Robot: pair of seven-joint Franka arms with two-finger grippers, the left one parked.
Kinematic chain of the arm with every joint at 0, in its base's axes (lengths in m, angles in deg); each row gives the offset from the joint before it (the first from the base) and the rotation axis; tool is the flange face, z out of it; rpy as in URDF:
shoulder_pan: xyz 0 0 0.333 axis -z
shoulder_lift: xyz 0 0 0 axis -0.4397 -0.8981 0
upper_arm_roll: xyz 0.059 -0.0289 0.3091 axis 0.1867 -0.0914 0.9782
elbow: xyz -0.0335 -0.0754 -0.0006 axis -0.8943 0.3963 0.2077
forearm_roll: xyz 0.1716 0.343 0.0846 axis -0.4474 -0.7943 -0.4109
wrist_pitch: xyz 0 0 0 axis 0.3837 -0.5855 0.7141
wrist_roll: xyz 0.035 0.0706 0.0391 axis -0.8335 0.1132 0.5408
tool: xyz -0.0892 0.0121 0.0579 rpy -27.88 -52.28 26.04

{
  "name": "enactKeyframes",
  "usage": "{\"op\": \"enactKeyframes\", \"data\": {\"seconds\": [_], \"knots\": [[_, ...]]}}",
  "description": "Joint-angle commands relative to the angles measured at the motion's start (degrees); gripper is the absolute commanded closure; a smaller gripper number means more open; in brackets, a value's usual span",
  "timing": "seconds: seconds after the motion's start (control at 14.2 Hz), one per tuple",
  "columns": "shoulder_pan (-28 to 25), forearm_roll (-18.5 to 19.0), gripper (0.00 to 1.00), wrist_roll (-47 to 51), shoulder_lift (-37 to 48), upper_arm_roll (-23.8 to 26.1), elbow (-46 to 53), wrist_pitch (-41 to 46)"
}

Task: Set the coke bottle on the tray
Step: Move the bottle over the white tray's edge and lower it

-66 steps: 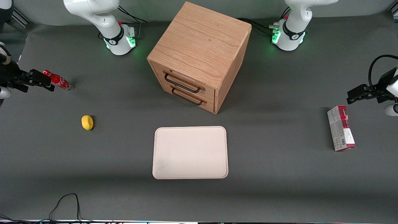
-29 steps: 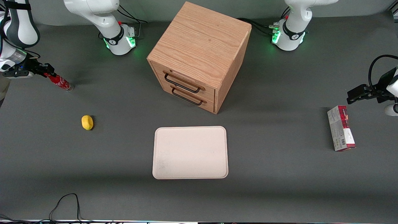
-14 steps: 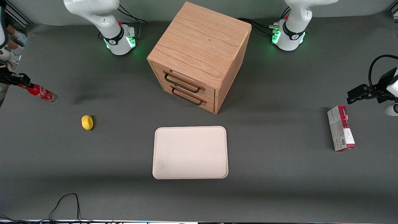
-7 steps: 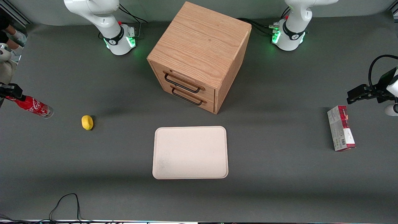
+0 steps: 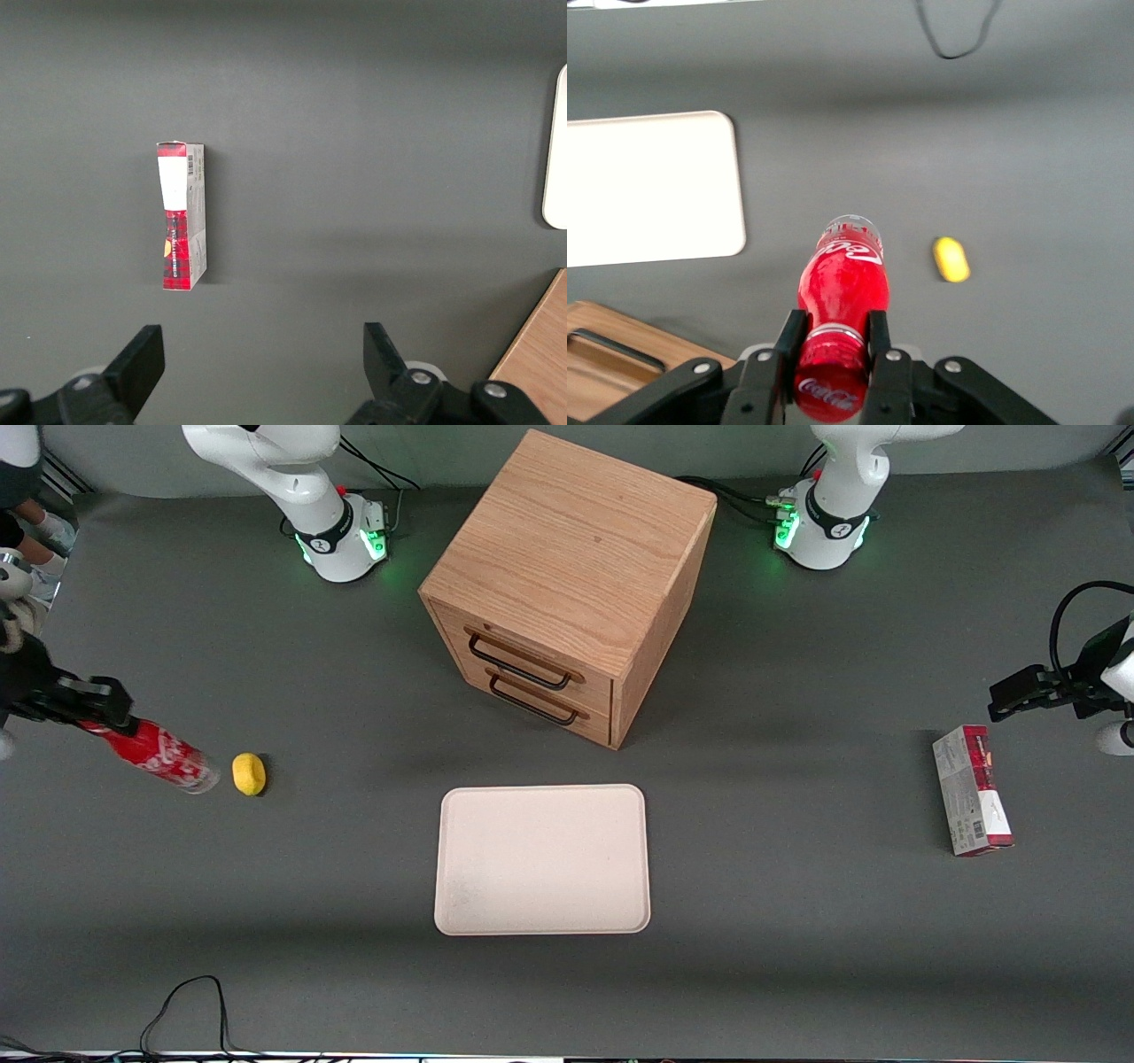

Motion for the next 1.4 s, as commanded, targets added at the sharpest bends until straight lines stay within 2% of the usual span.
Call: {"op": "enactKeyframes", "data": {"seconds": [0.0,0.28,0.49,0.63,0.98,1.12,1.33], "knots": [[0.98,-0.38,1.0,6.56,-4.92,7.01,5.47,-0.34],[0.8,0.75,1.0,11.75,-10.71,13.69,5.64,-4.11],[-0.08,12.14,1.0,20.16,-18.61,23.6,7.65,-8.24],[-1.47,18.66,1.0,21.87,-24.67,27.5,10.37,-9.91],[-2.62,19.04,1.0,20.99,-31.11,26.11,10.04,-18.78],[-4.81,19.39,1.0,21.17,-32.96,23.04,9.34,-22.21],[-9.91,19.22,1.0,21.08,-34.98,15.22,9.07,-27.05]]}}
